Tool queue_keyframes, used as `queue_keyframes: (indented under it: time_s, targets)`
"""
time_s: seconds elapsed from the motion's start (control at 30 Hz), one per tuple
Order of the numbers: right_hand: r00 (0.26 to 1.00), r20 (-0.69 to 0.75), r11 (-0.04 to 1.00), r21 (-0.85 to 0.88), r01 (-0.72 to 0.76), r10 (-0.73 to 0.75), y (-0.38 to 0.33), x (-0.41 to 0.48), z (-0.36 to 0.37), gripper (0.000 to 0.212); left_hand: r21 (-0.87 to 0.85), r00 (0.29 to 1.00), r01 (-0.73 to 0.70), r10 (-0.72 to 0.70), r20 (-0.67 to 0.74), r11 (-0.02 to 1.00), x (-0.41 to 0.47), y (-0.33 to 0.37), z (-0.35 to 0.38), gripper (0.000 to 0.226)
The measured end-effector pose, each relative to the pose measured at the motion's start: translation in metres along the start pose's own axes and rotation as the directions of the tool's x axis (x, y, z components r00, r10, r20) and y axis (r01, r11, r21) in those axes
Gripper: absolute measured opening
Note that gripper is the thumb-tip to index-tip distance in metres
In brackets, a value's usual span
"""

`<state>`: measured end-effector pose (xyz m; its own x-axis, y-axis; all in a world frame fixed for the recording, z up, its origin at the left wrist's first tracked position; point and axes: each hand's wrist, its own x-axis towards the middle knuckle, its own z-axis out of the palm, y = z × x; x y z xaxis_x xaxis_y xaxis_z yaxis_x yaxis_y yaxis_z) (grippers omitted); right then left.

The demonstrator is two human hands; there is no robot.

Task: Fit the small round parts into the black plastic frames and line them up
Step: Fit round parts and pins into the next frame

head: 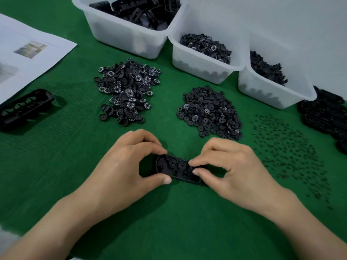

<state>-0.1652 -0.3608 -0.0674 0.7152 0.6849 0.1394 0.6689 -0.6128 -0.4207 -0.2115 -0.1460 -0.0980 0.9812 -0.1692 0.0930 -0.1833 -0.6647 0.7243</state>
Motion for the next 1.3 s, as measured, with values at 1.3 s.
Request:
queue_keyframes:
  time_s: [1.3]
  targets:
    - [0.829, -0.031, 0.829, 0.041, -0.558, 0.559, 0.127, -0.182, -0.099, 0.015, 0.013, 0.948, -0.257, 0.250, 0.199, 0.966, 0.043, 0.146, 0.170, 0.051]
